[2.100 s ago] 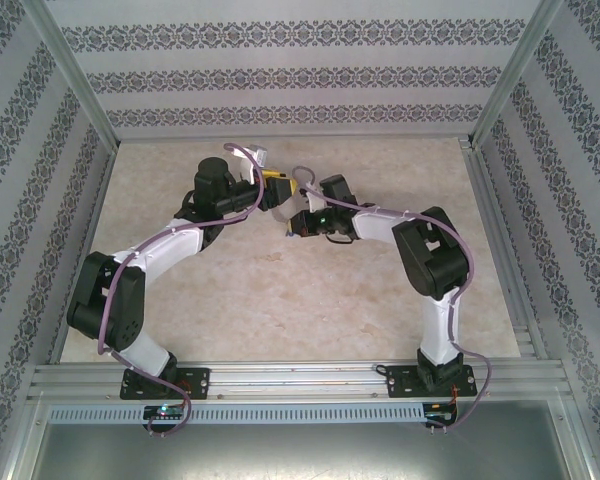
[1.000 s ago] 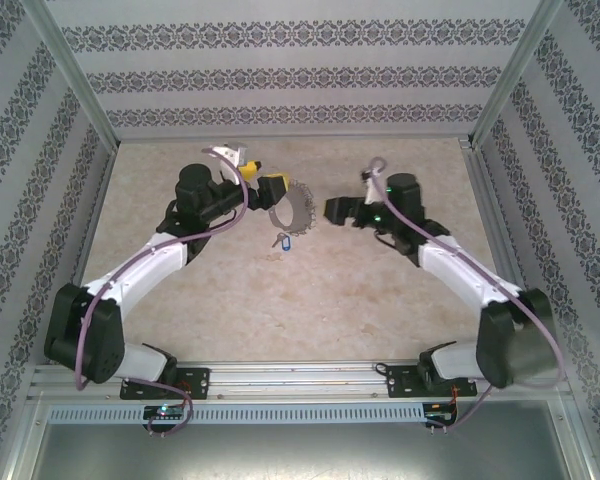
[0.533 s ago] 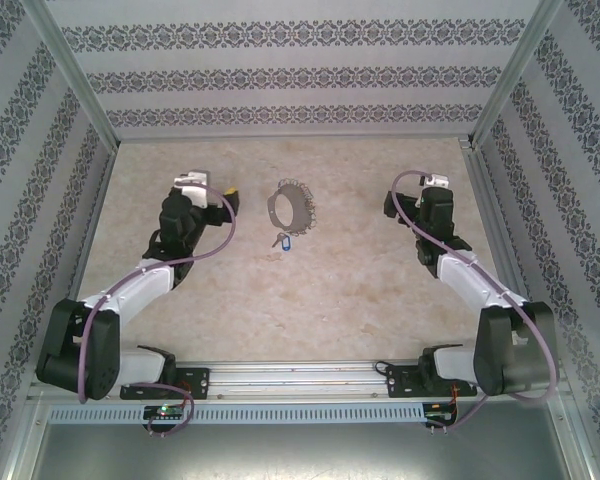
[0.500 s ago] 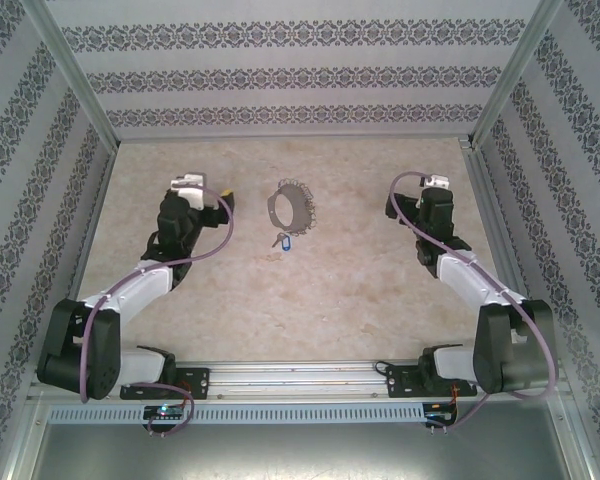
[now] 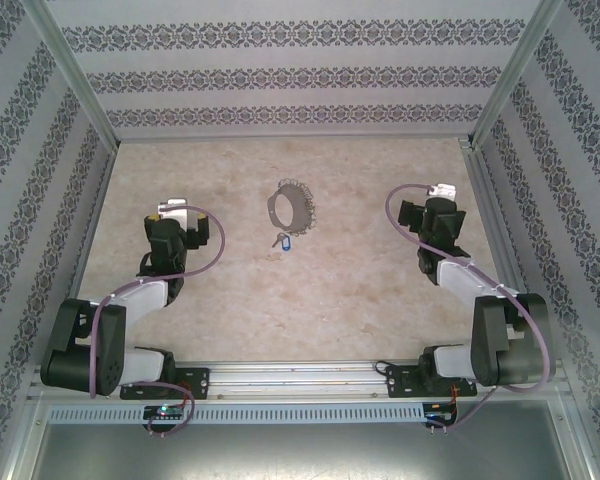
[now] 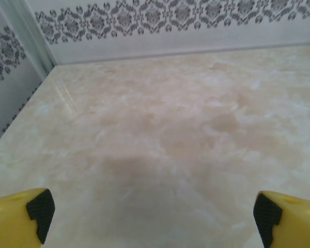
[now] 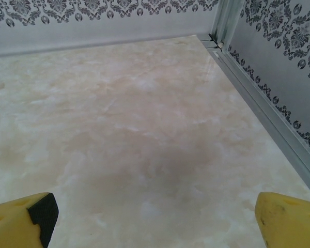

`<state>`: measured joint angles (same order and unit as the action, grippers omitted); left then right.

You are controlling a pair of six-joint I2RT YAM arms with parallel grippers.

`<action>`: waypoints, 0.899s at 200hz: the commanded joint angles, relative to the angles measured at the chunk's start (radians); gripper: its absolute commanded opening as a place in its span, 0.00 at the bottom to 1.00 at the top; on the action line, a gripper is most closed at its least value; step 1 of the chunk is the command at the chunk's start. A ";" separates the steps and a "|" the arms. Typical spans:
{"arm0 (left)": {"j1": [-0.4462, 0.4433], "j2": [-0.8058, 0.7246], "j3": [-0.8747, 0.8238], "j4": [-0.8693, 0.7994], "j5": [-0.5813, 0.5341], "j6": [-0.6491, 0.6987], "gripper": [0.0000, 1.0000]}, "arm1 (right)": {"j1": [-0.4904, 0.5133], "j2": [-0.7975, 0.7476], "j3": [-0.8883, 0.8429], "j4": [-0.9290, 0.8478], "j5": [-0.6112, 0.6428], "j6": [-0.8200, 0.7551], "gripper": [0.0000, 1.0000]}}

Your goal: Put the keys on the keyring

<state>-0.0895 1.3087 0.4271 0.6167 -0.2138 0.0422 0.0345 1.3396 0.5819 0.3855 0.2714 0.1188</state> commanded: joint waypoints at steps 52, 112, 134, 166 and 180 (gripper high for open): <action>0.011 0.115 -0.103 0.301 0.035 -0.011 1.00 | 0.014 0.054 -0.119 0.244 -0.068 -0.080 0.98; 0.011 0.260 -0.129 0.461 0.119 0.019 1.00 | 0.027 0.160 -0.264 0.598 -0.220 -0.146 0.98; 0.019 0.280 -0.105 0.450 0.126 0.017 1.00 | 0.011 0.165 -0.244 0.566 -0.238 -0.132 0.98; 0.036 0.272 -0.064 0.358 0.126 -0.013 1.00 | -0.018 0.176 -0.197 0.514 -0.223 -0.083 0.98; 0.064 0.275 -0.039 0.314 0.155 -0.036 1.00 | -0.024 0.172 -0.193 0.501 -0.229 -0.080 0.98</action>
<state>-0.0689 1.5940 0.3386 1.0016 -0.1001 0.0437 0.0265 1.5120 0.3431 0.8879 0.0586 0.0074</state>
